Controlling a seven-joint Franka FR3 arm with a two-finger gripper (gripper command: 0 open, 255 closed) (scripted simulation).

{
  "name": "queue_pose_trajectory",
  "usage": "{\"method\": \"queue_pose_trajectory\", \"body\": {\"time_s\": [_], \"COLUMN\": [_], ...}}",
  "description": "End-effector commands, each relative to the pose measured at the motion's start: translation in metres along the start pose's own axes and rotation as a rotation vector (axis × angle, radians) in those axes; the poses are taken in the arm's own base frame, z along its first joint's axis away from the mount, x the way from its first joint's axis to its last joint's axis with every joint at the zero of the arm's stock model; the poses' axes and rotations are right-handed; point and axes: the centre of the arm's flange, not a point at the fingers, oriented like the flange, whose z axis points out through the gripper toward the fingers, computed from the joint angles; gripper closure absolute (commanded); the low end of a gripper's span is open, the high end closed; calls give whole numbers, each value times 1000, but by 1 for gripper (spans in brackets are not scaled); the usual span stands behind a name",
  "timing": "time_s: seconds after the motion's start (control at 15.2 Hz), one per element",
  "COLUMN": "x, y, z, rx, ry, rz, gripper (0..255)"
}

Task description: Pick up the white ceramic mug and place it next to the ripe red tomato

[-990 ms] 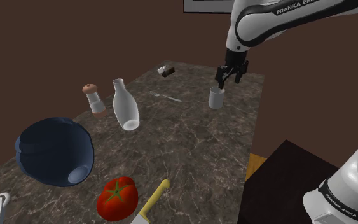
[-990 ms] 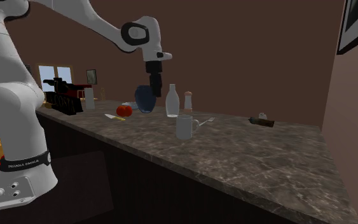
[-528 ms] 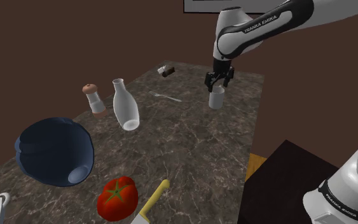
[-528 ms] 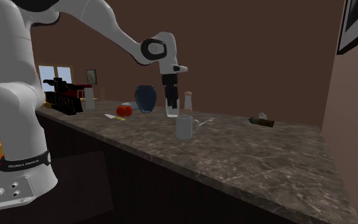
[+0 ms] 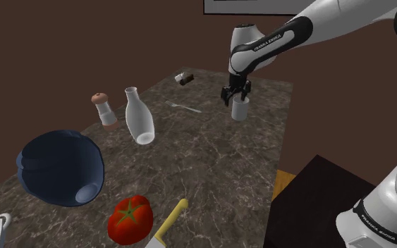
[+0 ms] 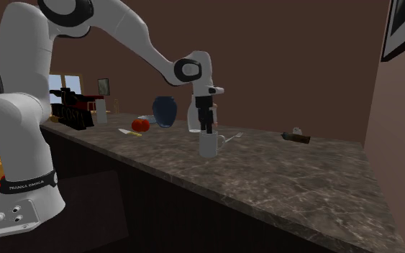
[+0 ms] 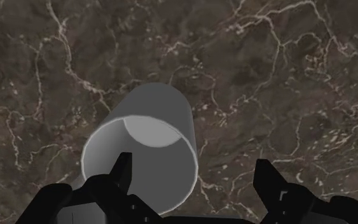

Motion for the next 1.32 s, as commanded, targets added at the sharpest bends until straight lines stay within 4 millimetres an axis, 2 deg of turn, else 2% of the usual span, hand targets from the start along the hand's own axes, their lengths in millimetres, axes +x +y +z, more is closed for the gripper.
{"method": "queue_pose_trajectory", "body": {"time_s": [0.0, 0.2, 0.66, 0.73, 1.25], "x": [0, 0, 0, 0, 0], "y": [0, 0, 0, 0, 0], "z": [11, 24, 24, 24, 24], "rx": [0, 0, 0, 0, 0], "ry": [1, 1, 0, 0, 0], "rz": [0, 0, 0, 0, 0], "gripper": [0, 0, 0, 255, 255]}}
